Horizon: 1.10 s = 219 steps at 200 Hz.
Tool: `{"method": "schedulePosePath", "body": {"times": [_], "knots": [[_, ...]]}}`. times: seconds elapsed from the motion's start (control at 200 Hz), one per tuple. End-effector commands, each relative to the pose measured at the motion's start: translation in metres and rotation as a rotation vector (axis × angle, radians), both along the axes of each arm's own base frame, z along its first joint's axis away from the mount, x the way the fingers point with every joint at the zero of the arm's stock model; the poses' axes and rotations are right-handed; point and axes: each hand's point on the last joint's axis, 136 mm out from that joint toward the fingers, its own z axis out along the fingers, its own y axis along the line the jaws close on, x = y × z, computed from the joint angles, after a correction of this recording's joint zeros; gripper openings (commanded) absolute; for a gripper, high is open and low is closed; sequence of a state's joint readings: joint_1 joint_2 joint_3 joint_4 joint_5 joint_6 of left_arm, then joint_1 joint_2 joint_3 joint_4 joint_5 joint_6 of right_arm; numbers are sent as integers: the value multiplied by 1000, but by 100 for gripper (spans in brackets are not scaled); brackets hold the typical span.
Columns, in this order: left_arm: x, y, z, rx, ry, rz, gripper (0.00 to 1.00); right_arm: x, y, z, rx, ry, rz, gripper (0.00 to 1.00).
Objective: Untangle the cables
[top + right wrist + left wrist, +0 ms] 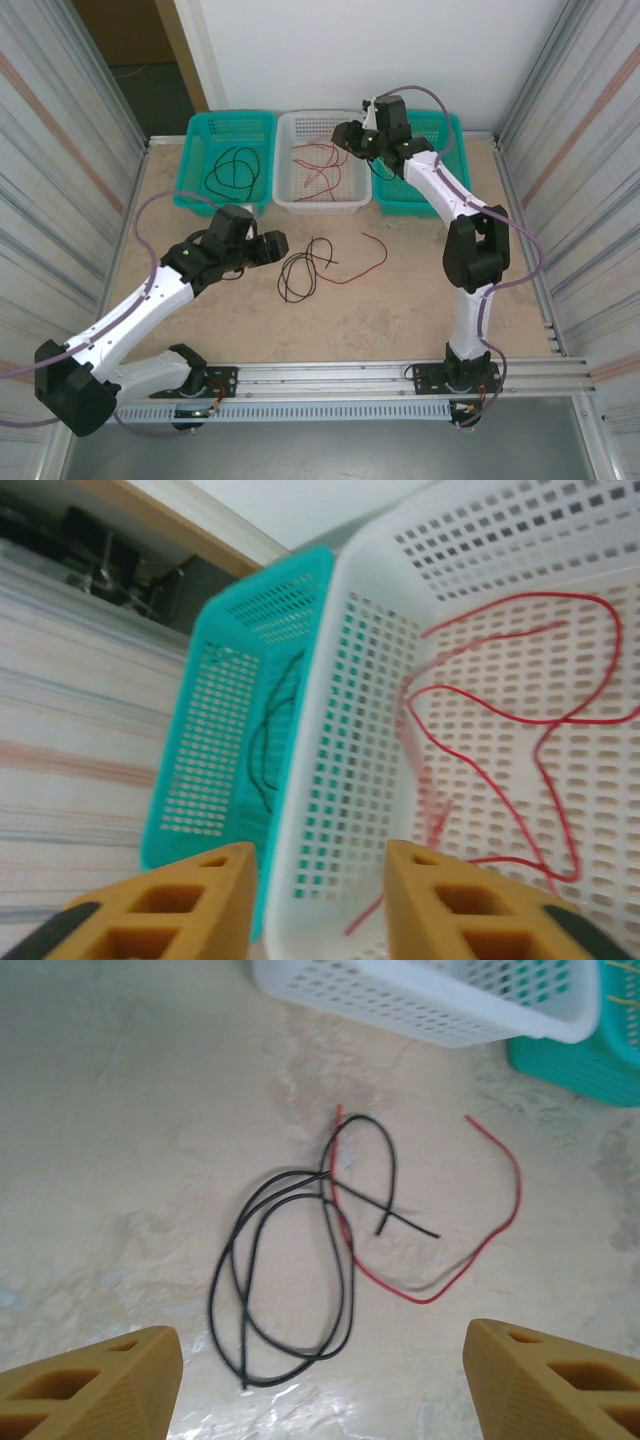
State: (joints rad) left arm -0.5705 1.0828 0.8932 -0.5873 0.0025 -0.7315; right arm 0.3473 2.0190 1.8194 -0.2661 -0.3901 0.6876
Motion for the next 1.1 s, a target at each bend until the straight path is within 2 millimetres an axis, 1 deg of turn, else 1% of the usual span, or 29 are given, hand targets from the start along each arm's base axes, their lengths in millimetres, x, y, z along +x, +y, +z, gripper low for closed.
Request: {"method": "schedulePosePath", "body": {"times": [0.0,0.06,0.135,0.22,0.311,0.381,0.461,0.541,0.616,0.686,0.741,0.832,0.892,0.977,1.092], "knots": [[-12,16,-22,22,98,53,75,-12,-6,0,-44,0,21,44],[-12,15,-27,11,117,55,73,-23,-10,0,-49,1,24,45],[-12,12,-33,4,138,47,72,-42,-14,9,-44,-6,34,45],[-12,6,-46,2,183,29,70,-69,-15,13,-56,-14,50,45],[-14,-4,-65,0,263,-3,65,-100,-15,17,-88,-24,68,46],[-16,-15,-77,14,307,-44,61,-126,-13,14,-122,-19,83,46],[-16,-29,-84,56,317,-98,59,-154,-12,6,-155,-7,100,46],[-14,-43,-88,105,314,-149,58,-181,-9,-12,-180,31,115,47],[-11,-50,-90,125,321,-161,56,-203,-4,-36,-179,111,131,47],[-6,-54,-87,108,310,-154,54,-222,4,-63,-192,184,161,46],[-3,-55,-81,93,288,-143,54,-233,6,-83,-224,236,170,47],[0,-53,-73,80,261,-125,54,-240,3,-113,-236,347,155,53],[0,-51,-69,62,252,-119,55,-241,4,-130,-210,435,162,53],[-4,-52,-64,22,246,-130,55,-241,11,-144,-193,507,185,53],[-8,-45,-59,21,237,-120,55,-237,15,-166,-215,570,190,51]]}}
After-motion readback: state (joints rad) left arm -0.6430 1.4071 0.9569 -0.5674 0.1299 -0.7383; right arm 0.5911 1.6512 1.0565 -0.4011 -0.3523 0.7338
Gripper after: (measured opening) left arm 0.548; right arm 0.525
